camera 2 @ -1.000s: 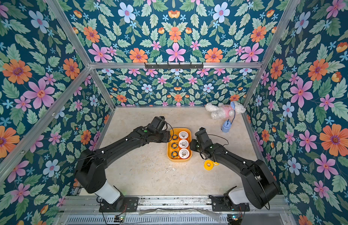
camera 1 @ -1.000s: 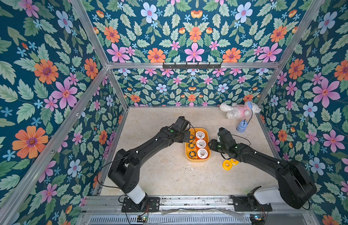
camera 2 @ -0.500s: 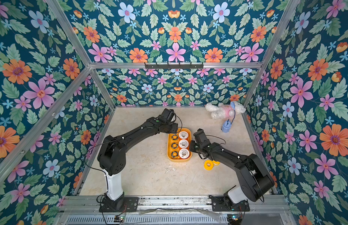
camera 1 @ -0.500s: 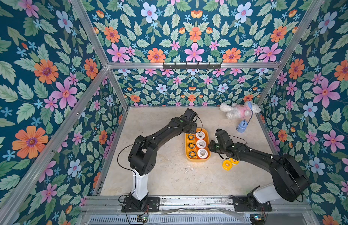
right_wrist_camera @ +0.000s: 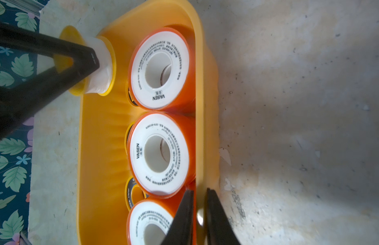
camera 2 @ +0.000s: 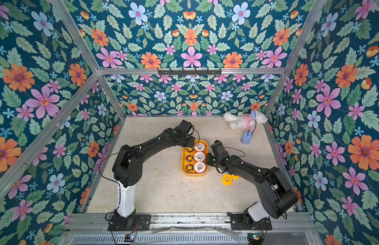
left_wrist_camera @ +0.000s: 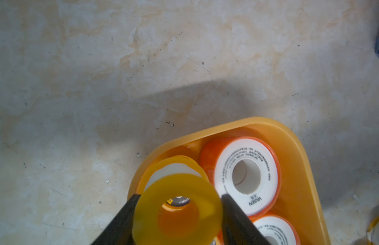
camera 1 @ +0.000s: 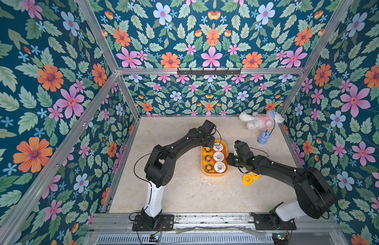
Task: Put the sealing tape into the storage box
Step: Place the sealing tape in the storage box, then pick up the sealing tape at the center of the board.
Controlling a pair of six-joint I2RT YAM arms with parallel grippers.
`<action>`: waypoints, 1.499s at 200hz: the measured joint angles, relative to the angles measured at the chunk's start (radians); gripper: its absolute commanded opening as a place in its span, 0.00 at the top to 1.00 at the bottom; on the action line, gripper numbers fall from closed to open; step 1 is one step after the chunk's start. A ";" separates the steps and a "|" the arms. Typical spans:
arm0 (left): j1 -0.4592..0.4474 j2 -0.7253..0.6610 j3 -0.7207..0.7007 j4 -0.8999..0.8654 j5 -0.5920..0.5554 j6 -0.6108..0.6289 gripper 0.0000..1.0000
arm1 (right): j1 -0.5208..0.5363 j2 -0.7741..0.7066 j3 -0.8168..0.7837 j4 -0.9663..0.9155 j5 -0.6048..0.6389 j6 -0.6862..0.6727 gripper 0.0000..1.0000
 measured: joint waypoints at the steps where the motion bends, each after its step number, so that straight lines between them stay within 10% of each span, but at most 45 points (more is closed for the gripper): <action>1: 0.000 0.000 0.000 0.000 0.000 0.000 0.38 | 0.000 0.000 0.000 0.000 0.000 0.000 0.82; 216: 0.000 0.053 0.029 0.000 0.006 0.013 0.29 | 0.000 -0.001 -0.004 -0.001 -0.018 -0.001 0.76; 300: 0.000 -0.193 -0.070 0.025 0.007 0.011 0.29 | 0.000 -0.177 -0.024 -0.089 0.110 -0.008 0.67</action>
